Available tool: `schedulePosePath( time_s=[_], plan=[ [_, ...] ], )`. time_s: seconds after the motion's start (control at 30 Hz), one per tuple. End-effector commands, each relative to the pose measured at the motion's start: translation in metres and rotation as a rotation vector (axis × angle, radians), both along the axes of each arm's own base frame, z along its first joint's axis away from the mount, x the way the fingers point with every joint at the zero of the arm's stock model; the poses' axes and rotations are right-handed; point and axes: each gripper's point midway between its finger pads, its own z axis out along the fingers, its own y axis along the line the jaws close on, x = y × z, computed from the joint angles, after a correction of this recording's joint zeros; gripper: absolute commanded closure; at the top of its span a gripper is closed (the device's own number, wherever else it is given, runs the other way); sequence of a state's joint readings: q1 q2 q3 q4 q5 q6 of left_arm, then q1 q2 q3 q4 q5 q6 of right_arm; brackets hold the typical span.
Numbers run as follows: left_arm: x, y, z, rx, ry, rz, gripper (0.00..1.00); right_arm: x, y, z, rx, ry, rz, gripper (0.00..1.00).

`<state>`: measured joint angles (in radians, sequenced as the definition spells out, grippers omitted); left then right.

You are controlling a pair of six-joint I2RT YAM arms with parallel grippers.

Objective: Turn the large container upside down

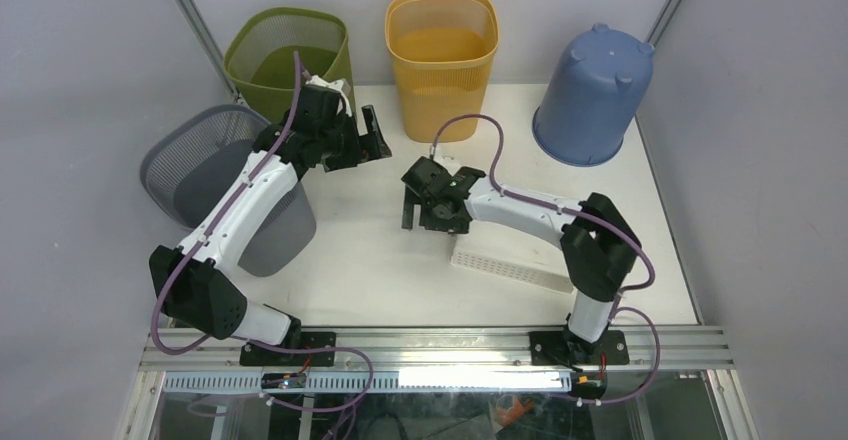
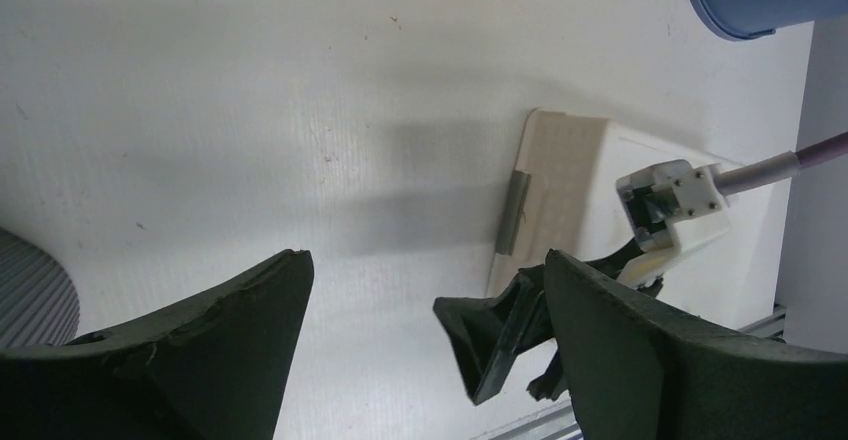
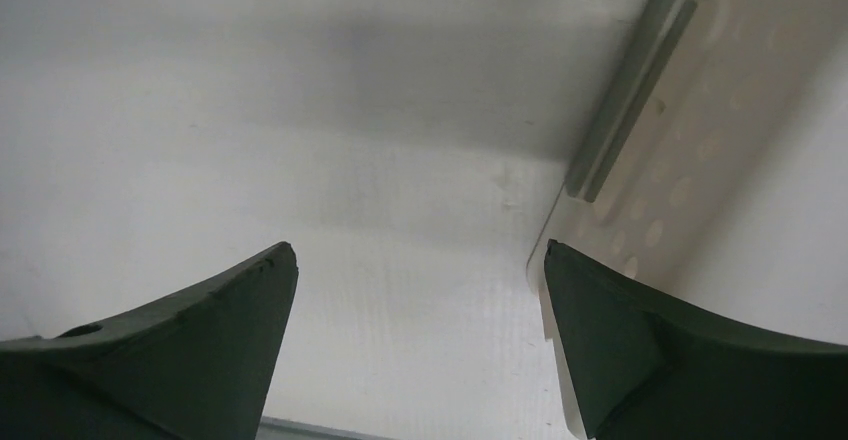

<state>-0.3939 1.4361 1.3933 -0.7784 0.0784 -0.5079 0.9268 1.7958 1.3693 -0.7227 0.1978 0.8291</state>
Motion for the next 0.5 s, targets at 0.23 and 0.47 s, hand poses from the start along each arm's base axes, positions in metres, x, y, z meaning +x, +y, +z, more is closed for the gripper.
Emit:
schedulePosePath(
  time_s=[0.23, 0.47],
  plan=[
    [-0.005, -0.015, 0.015, -0.075, -0.048, -0.068, 0.11, -0.011, -0.182, 0.016, -0.231, -0.100, -0.398, 0.01],
    [-0.009, -0.024, 0.031, -0.087, -0.092, -0.133, 0.11, 0.003, -0.235, 0.024, -0.280, -0.119, -0.576, 0.01]
  ],
)
